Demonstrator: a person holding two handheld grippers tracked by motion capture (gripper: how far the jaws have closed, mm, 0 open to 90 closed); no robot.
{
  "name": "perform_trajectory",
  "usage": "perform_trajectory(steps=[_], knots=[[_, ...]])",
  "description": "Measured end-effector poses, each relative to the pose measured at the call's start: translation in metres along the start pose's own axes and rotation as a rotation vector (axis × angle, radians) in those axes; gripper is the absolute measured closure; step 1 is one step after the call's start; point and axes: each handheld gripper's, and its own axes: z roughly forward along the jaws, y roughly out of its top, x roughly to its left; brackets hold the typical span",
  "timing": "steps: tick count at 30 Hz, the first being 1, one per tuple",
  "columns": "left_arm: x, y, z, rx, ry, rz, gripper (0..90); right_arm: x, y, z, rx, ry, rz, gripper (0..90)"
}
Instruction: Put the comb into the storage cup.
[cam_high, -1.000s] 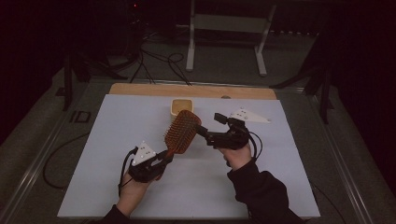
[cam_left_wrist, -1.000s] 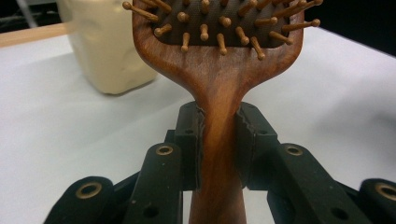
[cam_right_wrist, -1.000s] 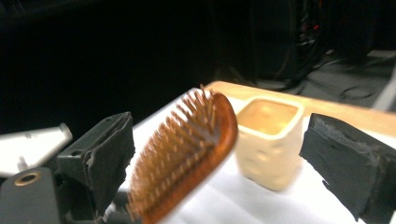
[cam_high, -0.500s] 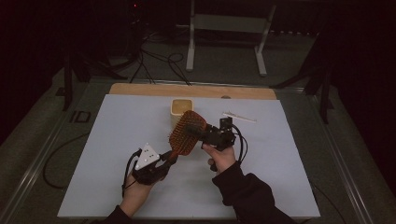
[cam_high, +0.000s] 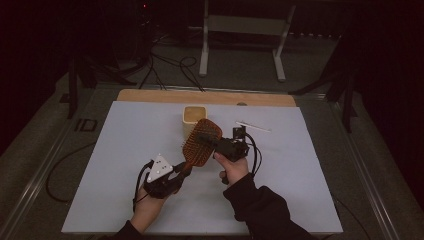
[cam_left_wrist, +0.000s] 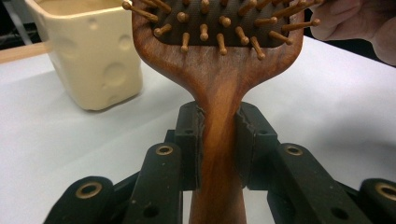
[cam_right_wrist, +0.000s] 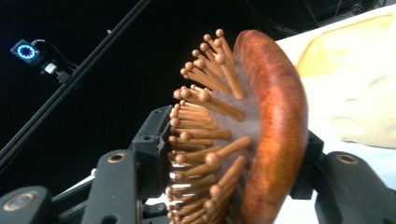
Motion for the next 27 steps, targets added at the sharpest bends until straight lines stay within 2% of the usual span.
perform_trajectory(steps=[2, 4, 6, 9, 10, 11, 15, 21, 23, 25, 26, 27], knots=[[0.0, -0.001, 0.001, 0.004, -0.005, -0.004, 73.0, 0.0, 0.001, -0.001, 0.005, 0.0, 0.002, 48.7], [-0.002, -0.002, 0.002, -0.008, 0.001, 0.009, 72.9, 0.002, 0.001, -0.002, 0.013, -0.007, -0.022, 51.0], [-0.001, 0.0, 0.002, -0.019, -0.008, 0.0, 72.8, 0.005, 0.003, -0.003, 0.018, -0.009, -0.053, 51.4], [-0.001, 0.002, 0.002, -0.023, -0.023, 0.001, 71.5, 0.008, 0.007, -0.004, 0.028, -0.005, -0.072, 51.7], [-0.001, 0.004, 0.001, -0.032, -0.016, 0.006, 68.9, 0.009, 0.009, -0.004, 0.03, -0.004, -0.08, 51.8], [-0.001, 0.006, 0.001, -0.024, -0.023, 0.011, 62.4, 0.01, 0.01, -0.004, 0.031, -0.004, -0.091, 51.9], [0.0, 0.01, -0.002, -0.005, -0.032, 0.015, 52.5, 0.013, 0.013, -0.005, 0.032, -0.021, -0.15, 51.9], [0.008, 0.009, -0.008, 0.016, -0.035, -0.005, 49.2, 0.018, 0.02, -0.009, 0.015, -0.034, -0.212, 52.0], [0.012, 0.009, -0.01, 0.028, -0.04, -0.013, 45.4, 0.019, 0.024, -0.01, 0.007, -0.034, -0.222, 52.1], [0.012, 0.008, -0.012, 0.042, -0.026, -0.008, 37.8, 0.021, 0.027, -0.011, 0.002, -0.04, -0.234, 52.1], [0.012, 0.008, -0.013, 0.054, -0.037, -0.006, 35.6, 0.022, 0.029, -0.012, 0.001, -0.04, -0.245, 52.1], [0.013, 0.007, -0.014, 0.059, -0.024, 0.0, 33.4, 0.023, 0.031, -0.012, 0.002, -0.038, -0.251, 52.1]])
